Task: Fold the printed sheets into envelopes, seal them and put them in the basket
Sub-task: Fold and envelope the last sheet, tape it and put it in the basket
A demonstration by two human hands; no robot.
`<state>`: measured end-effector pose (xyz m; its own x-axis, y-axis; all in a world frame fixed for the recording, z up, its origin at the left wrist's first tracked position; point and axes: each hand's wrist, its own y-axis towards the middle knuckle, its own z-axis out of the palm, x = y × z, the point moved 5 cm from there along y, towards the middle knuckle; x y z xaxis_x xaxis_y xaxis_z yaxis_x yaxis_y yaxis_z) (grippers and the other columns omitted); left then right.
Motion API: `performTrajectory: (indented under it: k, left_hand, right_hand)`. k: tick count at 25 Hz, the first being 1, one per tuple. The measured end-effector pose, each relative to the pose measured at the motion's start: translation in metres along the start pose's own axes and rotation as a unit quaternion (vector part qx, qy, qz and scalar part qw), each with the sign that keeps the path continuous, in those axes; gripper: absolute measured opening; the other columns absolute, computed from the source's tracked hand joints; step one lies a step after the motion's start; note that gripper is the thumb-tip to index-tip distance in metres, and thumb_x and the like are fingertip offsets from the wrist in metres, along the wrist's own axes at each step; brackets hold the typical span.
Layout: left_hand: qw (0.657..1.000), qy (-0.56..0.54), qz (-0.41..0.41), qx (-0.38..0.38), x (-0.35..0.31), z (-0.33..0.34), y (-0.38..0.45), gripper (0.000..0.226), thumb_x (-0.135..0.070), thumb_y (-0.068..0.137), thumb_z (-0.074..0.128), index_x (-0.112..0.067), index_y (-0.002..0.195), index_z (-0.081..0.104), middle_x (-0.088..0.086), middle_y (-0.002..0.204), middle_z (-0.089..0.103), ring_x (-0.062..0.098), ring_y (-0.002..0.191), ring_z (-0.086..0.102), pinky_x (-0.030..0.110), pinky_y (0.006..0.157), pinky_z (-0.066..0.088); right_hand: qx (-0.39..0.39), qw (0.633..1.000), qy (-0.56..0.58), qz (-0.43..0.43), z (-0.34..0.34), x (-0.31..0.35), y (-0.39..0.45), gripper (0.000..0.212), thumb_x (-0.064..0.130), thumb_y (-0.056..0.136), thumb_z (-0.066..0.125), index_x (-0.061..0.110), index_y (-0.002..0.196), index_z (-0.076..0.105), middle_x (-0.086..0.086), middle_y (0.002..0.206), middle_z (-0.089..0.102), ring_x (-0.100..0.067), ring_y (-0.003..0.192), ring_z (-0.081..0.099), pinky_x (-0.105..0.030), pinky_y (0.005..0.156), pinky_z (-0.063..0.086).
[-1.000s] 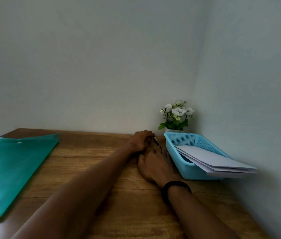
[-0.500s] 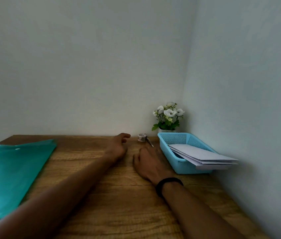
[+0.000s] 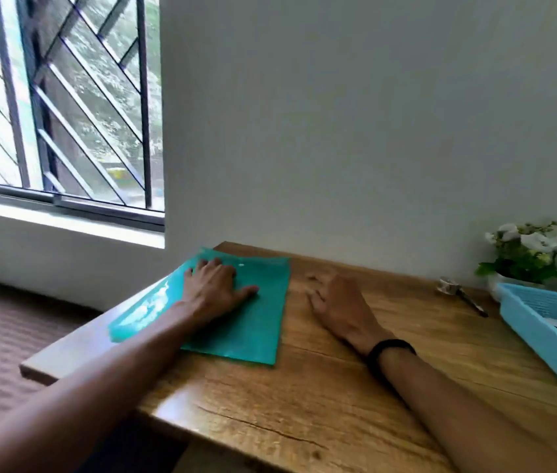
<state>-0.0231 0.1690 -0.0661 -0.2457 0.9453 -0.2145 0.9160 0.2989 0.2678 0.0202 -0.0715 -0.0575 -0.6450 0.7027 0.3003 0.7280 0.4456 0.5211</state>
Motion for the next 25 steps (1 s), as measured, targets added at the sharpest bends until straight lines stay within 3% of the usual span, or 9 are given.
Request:
performTrajectory:
  k: [3,7,14,19,22,25]
  left_hand:
    - [1.000,-0.018,-0.002,0.023,0.004,0.015,-0.001,0.084,-0.088,0.085,0.037,-0.023,0.133,0.061,0.008,0.143,0.058,0.032,0.133,0.049,0.048,0.111,0.039]
    - [0.997,-0.074,0.010,0.001,0.008,0.016,0.000,0.076,-0.081,0.090,0.036,-0.022,0.128,0.063,0.005,0.142,0.061,0.031,0.132,0.048,0.052,0.115,0.033]
    - [0.997,-0.082,0.015,0.005,0.008,0.021,0.005,0.065,-0.074,0.091,0.042,-0.021,0.123,0.063,0.005,0.140,0.060,0.032,0.133,0.045,0.055,0.117,0.030]
    - [0.996,-0.089,0.013,-0.001,0.008,0.020,0.005,0.063,-0.073,0.089,0.044,-0.020,0.116,0.065,0.007,0.135,0.062,0.034,0.130,0.046,0.056,0.116,0.031]
    - [0.995,-0.102,0.014,-0.002,0.007,0.018,0.007,0.060,-0.070,0.090,0.045,-0.019,0.113,0.066,0.007,0.133,0.064,0.033,0.127,0.047,0.056,0.115,0.032]
    - [0.997,-0.074,0.023,0.024,0.005,0.016,0.006,0.060,-0.064,0.094,0.043,-0.017,0.125,0.064,0.010,0.141,0.060,0.035,0.133,0.045,0.055,0.116,0.031]
  right_hand:
    - [-0.036,0.999,0.020,-0.033,0.029,0.040,0.045,0.039,0.016,0.094,0.068,0.010,0.133,0.067,-0.009,0.132,0.068,-0.027,0.124,0.060,-0.033,0.108,0.043]
    - [0.044,0.999,-0.009,-0.030,0.074,0.072,0.093,0.049,0.012,0.095,0.067,0.014,0.143,0.061,-0.009,0.143,0.063,-0.028,0.134,0.056,-0.038,0.115,0.043]
    - [0.052,0.997,-0.040,-0.051,0.089,0.059,0.116,0.024,0.022,0.095,0.069,0.022,0.116,0.081,-0.004,0.121,0.078,-0.025,0.114,0.070,-0.035,0.101,0.053]
    - [0.078,0.983,-0.135,-0.094,0.094,0.068,0.120,0.024,0.019,0.096,0.064,0.020,0.113,0.081,-0.007,0.119,0.076,-0.030,0.109,0.070,-0.040,0.093,0.058]
    - [0.098,0.971,-0.195,-0.098,0.093,0.079,0.124,0.022,0.018,0.097,0.059,0.014,0.109,0.078,-0.010,0.113,0.074,-0.032,0.109,0.068,-0.037,0.085,0.054]
    - [0.108,0.982,-0.142,-0.061,0.085,0.074,0.110,0.026,0.020,0.096,0.063,0.018,0.117,0.077,-0.010,0.124,0.073,-0.031,0.115,0.067,-0.037,0.093,0.052]
